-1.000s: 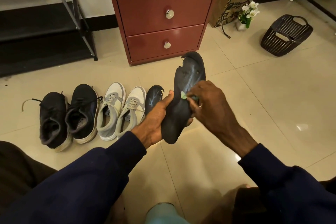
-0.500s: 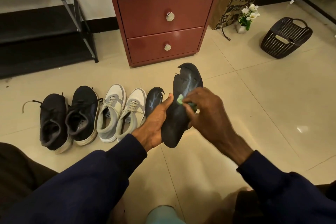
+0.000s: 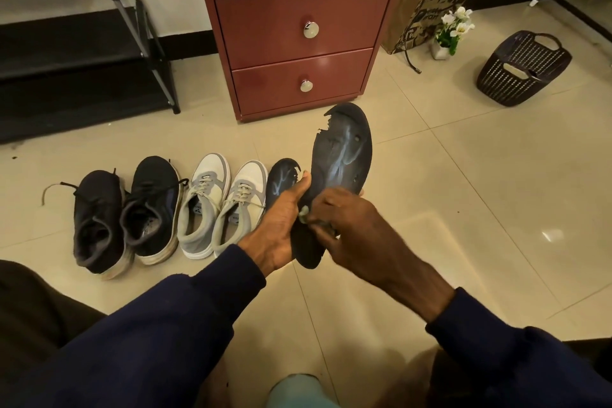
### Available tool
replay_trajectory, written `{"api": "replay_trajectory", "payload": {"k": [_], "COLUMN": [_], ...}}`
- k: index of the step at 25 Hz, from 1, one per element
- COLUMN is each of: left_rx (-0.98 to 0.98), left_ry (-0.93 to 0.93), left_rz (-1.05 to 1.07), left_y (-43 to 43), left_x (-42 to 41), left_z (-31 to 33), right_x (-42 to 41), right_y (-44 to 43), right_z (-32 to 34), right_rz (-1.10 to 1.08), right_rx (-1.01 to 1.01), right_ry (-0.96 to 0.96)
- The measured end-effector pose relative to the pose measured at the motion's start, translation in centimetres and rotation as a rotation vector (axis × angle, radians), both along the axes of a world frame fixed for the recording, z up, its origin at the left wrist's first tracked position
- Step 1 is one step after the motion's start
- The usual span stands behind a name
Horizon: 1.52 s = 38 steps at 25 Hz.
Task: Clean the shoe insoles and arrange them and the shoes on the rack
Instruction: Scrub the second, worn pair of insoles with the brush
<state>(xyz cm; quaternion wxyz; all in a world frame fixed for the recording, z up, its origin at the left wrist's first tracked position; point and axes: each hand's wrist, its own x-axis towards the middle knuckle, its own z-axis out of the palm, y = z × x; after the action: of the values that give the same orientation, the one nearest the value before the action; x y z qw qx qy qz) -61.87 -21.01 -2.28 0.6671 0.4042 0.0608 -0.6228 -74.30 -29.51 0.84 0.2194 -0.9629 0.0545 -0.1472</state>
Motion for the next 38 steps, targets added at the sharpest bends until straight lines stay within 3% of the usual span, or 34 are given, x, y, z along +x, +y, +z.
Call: {"api": "replay_trajectory", "payload": {"k": [5, 10, 15, 19, 24, 29, 34, 38], "left_rx": [-0.02, 0.024, -0.013, 0.027, -0.002, 0.04, 0.018, 0.041], "left_ry": [0.016, 0.003, 0.05, 0.028, 0.021, -0.016, 0.001, -0.021], "left_rz": [0.007, 0.026, 0.031, 0.021, 0.028, 0.015, 0.013, 0.013], "left_y": [-0.3, 0.0, -0.3, 0.1, -0.3, 0.0, -0.3, 0.1], "left_x": [-0.7, -0.1, -0.8, -0.3, -1.0, -0.5, -1.0, -0.7], "left_z": [0.3, -0.5, 0.3, -0.1, 0.3, -0.1, 0.6, 0.3], "right_x": [-0.2, 0.3, 0.0, 0.2, -0.1, 0.2, -0.2, 0.0], "right_y": [-4.6, -0.1, -3.7, 0.6, -4.1, 0.5, -4.0, 0.4], "right_z": [0.1, -0.4, -0.1, -0.4, 0.2, -0.2, -0.1, -0.7], "right_rz": [-0.381, -0.03, -0.365, -0.035, -0.366, -0.044, -0.358, -0.076], "right_rx": [-0.159, 0.015, -0.106, -0.003, -0.111, -0.011, -0.09, 0.023], "right_ry": [-0.102, -0.005, -0.14, 0.005, -0.061, 0.035, -0.065, 0.047]}}
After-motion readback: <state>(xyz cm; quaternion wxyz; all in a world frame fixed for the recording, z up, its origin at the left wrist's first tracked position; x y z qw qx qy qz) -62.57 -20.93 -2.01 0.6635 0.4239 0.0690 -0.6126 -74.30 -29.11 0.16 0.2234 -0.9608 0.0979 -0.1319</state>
